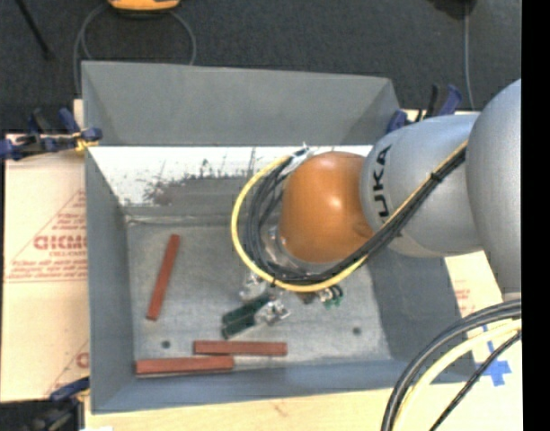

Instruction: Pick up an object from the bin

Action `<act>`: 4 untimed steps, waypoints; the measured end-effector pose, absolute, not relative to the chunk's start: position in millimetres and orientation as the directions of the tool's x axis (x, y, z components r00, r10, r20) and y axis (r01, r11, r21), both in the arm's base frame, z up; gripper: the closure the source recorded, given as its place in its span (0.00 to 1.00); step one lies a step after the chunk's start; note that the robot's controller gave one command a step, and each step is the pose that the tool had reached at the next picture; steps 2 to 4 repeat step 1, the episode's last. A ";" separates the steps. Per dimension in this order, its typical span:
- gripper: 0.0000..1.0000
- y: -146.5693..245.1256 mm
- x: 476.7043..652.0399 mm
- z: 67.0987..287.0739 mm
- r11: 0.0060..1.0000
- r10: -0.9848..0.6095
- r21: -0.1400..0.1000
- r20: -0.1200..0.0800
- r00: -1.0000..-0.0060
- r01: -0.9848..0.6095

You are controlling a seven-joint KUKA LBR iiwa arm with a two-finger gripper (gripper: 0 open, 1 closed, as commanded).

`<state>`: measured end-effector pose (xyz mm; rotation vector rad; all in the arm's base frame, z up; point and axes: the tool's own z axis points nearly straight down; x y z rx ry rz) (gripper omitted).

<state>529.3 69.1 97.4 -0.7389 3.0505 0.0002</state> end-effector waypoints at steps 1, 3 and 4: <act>1.00 69.1 529.3 97.4 0.889 -0.457 0.000 -0.003 -0.889 -0.457; 1.00 69.1 529.3 97.4 0.889 -0.457 0.000 -0.003 -0.889 -0.457; 1.00 69.1 529.3 97.4 0.889 -0.457 0.000 -0.003 -0.889 -0.457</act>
Offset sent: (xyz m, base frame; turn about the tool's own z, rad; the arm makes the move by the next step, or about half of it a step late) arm -0.0073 -0.0005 0.1151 -0.0165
